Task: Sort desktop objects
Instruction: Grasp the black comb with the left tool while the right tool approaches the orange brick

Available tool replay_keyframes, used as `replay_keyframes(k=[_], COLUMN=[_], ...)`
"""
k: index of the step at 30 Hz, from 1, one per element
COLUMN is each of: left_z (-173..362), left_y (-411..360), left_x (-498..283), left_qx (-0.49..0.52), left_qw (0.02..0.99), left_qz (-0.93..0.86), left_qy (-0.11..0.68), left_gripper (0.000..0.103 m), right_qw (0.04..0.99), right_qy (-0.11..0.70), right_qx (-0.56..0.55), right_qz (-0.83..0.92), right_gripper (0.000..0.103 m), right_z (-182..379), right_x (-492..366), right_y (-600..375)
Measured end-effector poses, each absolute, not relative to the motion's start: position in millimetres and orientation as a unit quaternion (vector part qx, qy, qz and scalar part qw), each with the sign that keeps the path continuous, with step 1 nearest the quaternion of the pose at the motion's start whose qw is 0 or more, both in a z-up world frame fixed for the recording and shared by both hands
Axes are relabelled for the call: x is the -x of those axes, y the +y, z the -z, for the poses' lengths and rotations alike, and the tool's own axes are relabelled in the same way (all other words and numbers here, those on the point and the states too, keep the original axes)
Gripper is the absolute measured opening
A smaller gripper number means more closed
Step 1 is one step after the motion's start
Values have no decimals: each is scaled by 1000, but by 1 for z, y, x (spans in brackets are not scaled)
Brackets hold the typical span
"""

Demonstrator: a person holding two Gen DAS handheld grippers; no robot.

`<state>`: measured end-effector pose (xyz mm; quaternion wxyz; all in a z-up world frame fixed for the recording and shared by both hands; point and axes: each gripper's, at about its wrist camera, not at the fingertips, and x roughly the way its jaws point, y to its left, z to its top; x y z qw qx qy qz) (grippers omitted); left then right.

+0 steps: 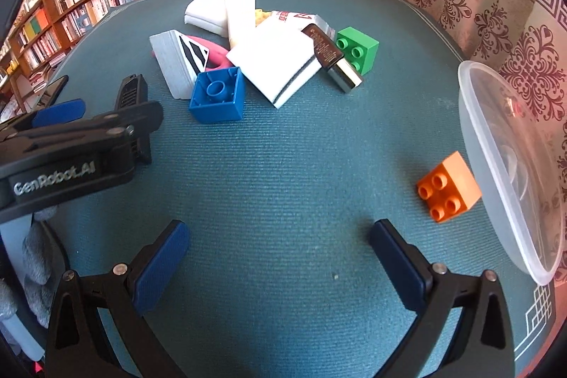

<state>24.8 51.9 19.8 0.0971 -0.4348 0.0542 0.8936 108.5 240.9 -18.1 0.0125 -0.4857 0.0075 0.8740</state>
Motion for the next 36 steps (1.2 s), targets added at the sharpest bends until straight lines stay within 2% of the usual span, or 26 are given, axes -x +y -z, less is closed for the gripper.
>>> replay_keyframes(k=[5, 7, 14, 24, 28, 36], left_z=[-17, -15, -10, -13, -14, -12], left_y=[56, 57, 58, 57, 53, 52], left_x=[-21, -19, -16, -18, -19, -23], left_qx=[438, 443, 449, 437, 434, 428], left_qw=[96, 96, 93, 101, 99, 98], left_qz=[-892, -889, -886, -891, -894, -896], left_qy=[59, 61, 66, 63, 59, 62], left_gripper=[101, 93, 84, 49, 38, 37], right_qw=[4, 0, 1, 46, 71, 106], right_qy=[17, 27, 73, 141, 153, 173], right_qx=[483, 481, 471, 447, 438, 433], right_qz=[-875, -876, -879, -882, -883, -878], right_gripper=[103, 103, 103, 102, 99, 89], right_z=[15, 14, 3, -1, 7, 3], right_x=[-115, -118, -125, -117, -147, -144], right_y=[250, 256, 277, 310, 315, 327])
